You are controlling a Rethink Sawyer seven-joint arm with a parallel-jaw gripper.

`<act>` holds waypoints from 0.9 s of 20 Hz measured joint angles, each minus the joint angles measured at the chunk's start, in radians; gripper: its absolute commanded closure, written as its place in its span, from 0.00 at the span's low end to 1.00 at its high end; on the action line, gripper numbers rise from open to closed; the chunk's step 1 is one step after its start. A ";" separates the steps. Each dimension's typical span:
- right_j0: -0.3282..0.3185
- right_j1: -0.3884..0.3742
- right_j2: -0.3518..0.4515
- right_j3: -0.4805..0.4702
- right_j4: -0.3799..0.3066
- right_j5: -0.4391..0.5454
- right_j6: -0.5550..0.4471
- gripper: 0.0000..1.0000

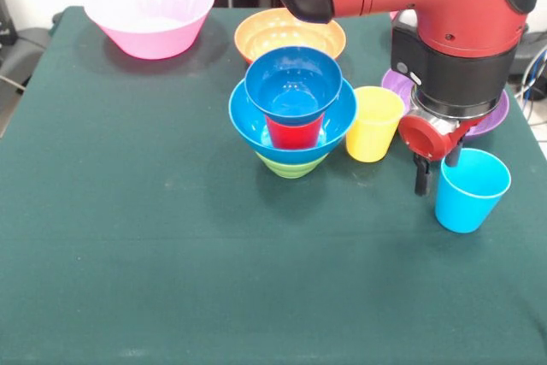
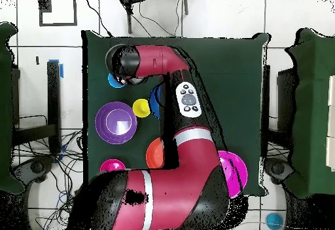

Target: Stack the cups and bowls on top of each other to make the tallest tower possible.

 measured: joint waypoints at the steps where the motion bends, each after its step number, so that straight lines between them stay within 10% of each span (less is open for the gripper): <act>1: 0.000 0.000 0.000 0.006 0.001 0.000 0.000 0.00; 18: -0.014 -0.012 0.007 0.086 0.033 -0.040 0.000 0.00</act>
